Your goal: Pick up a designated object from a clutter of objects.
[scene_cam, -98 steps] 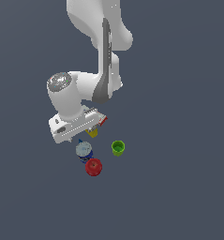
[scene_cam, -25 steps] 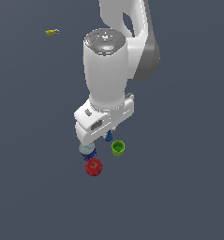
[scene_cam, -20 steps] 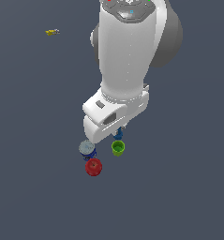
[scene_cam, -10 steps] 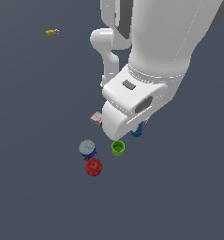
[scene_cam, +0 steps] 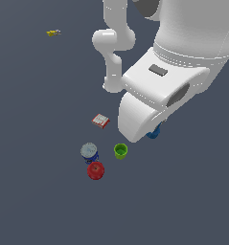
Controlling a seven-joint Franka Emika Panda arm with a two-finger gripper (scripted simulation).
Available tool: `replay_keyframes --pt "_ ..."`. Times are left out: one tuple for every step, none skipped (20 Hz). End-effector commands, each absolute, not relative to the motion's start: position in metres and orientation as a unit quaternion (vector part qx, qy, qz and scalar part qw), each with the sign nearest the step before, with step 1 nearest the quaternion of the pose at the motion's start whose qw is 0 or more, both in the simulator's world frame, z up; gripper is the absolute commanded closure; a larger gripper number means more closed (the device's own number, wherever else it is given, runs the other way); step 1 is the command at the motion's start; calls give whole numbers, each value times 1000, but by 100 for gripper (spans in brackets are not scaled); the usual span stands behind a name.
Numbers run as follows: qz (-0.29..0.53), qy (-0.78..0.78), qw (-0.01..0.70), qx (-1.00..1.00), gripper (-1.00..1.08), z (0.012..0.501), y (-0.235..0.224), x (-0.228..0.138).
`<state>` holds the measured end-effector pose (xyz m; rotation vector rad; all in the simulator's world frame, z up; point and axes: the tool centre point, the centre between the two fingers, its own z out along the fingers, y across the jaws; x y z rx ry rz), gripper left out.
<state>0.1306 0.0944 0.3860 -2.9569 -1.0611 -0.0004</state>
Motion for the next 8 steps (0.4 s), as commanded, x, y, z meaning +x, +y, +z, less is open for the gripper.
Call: replay_keyframes --pt "0 -338 0 -941 108 390 97 133" --pt "0 -338 0 -941 108 392 98 134" --pt "0 -338 0 -941 108 392 99 134" --pt "0 -338 0 -941 108 393 99 135" --pt "0 -338 0 -941 108 394 100 135" --pt "0 -338 0 -941 108 394 100 135" --pt "0 -338 0 -941 108 394 100 135" --pt "0 -338 0 -941 108 394 100 135"
